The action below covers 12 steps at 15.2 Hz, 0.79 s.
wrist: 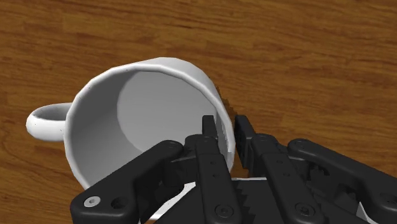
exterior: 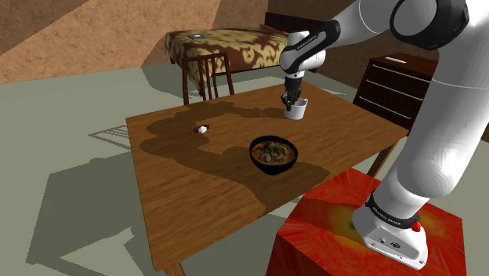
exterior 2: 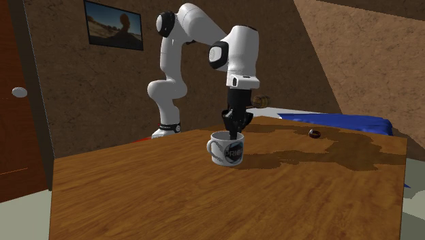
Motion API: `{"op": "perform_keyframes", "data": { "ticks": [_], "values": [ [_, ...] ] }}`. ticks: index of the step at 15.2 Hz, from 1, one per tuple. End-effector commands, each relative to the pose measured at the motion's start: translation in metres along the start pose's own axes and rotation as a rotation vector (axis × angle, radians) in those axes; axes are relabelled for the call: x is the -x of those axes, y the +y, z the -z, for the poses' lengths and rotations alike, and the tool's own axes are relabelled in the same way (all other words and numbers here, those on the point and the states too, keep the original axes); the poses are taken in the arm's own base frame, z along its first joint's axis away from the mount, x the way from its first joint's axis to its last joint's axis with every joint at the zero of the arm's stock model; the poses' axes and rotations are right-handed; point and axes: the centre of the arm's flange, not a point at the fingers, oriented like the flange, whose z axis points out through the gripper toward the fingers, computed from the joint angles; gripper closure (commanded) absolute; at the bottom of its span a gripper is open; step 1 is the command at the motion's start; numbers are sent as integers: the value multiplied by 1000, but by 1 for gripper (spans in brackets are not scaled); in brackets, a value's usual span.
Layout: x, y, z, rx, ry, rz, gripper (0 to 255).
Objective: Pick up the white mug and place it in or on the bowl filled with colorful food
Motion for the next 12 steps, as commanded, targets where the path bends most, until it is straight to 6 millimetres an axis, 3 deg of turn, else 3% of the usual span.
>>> {"op": "perform_keyframes", "data": {
  "ticks": [1, 7, 12],
  "values": [
    [0, 0, 0, 0, 0, 0, 255],
    [0, 0, 0, 0, 0, 0, 255],
    [1, 1, 26, 0, 0, 0, 255]
  ]
}}
